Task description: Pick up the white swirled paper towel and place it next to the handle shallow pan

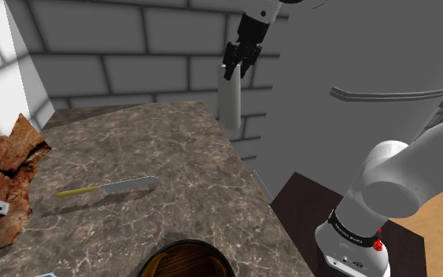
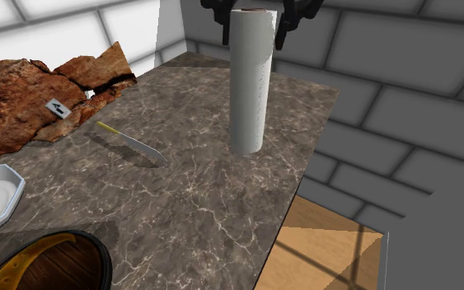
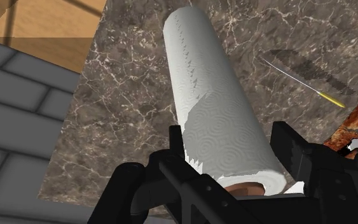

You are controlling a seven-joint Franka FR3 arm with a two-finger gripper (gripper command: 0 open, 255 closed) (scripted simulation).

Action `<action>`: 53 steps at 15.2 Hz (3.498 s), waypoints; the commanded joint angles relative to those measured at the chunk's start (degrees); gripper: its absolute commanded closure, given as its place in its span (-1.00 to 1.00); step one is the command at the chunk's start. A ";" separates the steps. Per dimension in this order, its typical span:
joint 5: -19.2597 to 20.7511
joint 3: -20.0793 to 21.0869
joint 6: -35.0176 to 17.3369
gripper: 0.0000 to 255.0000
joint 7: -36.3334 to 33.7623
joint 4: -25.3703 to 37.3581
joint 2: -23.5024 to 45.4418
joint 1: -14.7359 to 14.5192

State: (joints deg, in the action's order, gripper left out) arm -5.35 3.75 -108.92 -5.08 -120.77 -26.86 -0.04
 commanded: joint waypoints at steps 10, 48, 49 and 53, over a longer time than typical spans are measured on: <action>0.34 -0.21 8.08 1.00 -0.47 10.14 2.06 0.14; 28.72 30.24 -3.34 1.00 -57.03 38.98 49.66 -22.21; 30.06 29.99 -2.52 1.00 -58.05 41.74 52.08 -23.96; 30.40 29.64 -5.44 1.00 -58.77 38.83 52.17 -23.67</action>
State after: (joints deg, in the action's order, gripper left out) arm 24.84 33.48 -113.62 -63.59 -81.36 25.13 -23.69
